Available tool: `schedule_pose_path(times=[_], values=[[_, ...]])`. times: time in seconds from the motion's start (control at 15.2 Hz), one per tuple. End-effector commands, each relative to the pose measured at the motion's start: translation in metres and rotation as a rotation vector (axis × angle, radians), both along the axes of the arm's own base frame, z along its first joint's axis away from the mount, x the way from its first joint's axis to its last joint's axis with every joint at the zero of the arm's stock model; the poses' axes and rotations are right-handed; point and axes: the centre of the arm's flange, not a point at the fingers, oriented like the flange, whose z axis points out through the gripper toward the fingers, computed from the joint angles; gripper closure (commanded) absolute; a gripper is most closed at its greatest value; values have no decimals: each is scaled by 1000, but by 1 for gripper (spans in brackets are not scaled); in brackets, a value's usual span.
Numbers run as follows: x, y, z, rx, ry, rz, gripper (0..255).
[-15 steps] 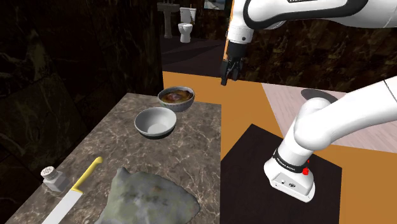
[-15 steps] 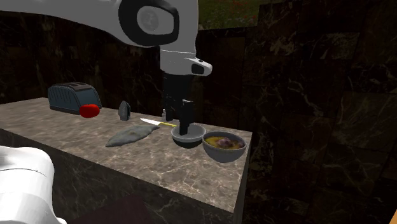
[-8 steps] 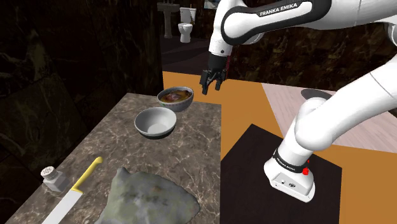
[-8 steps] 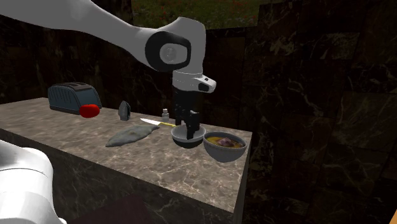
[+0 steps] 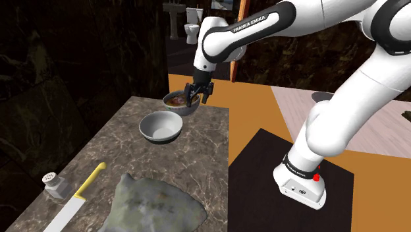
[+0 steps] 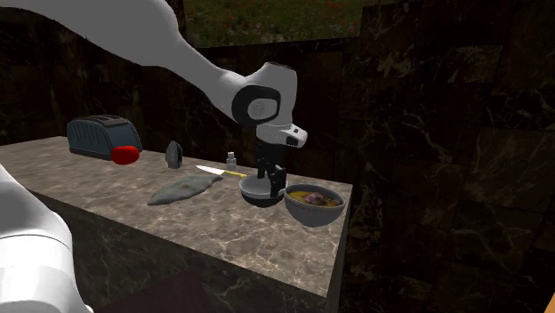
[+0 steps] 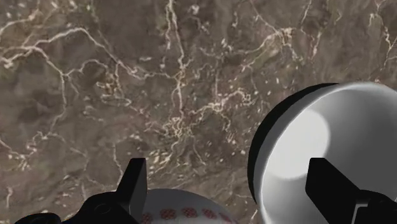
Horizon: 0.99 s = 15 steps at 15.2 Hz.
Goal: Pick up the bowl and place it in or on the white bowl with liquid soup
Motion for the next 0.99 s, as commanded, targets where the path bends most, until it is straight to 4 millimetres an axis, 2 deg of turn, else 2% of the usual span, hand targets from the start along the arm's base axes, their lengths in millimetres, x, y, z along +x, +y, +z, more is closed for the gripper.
schedule_pose_path(times=[0.0,0.33,0.79,0.92], values=[[15,12,-15,15,-3,-15,0],[53,41,-45,49,-10,-47,0],[54,51,-81,49,-10,-47,0],[54,52,-84,49,-10,-47,0]])
